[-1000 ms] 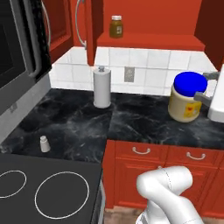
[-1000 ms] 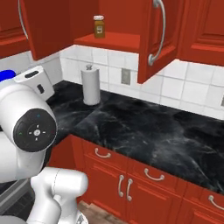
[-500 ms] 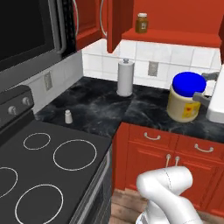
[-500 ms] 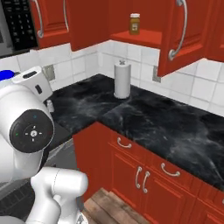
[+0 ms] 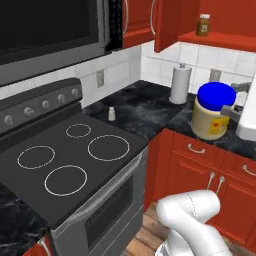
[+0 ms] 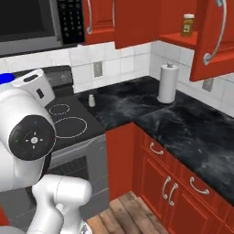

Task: Collect the turmeric, mayonnaise, and shaker from the cabinet and place them next to the stove.

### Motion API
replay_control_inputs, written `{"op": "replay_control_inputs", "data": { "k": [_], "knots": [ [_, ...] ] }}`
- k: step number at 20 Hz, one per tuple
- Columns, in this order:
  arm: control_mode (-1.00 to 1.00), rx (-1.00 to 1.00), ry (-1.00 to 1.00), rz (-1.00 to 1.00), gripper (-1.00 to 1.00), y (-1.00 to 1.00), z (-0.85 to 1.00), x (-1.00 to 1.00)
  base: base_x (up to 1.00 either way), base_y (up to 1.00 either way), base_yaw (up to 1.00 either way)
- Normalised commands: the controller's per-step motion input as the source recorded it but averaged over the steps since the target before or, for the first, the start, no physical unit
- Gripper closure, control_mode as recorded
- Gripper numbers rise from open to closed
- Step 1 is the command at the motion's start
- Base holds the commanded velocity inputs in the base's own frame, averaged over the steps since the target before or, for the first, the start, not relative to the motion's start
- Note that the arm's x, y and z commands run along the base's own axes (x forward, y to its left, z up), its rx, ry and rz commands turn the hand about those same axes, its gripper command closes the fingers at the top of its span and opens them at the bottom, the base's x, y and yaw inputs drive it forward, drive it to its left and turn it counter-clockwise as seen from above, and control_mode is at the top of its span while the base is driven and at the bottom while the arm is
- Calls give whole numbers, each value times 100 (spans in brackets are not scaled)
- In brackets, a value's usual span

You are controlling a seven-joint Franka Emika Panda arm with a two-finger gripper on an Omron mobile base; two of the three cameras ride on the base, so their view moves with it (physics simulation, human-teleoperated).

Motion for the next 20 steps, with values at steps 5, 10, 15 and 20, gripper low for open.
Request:
{"op": "replay_control_inputs", "data": {
  "k": [5, 10, 15, 20],
  "knots": [
    [100, 0, 0, 0, 100, 0, 0, 0, -17, 0, 59],
    [100, 0, 0, 0, 100, 0, 0, 0, 10, 0, 58],
    [100, 0, 0, 0, 100, 0, 0, 0, 22, 0, 53],
    [100, 0, 0, 0, 100, 0, 0, 0, 52, 0, 47]
  ]
}}
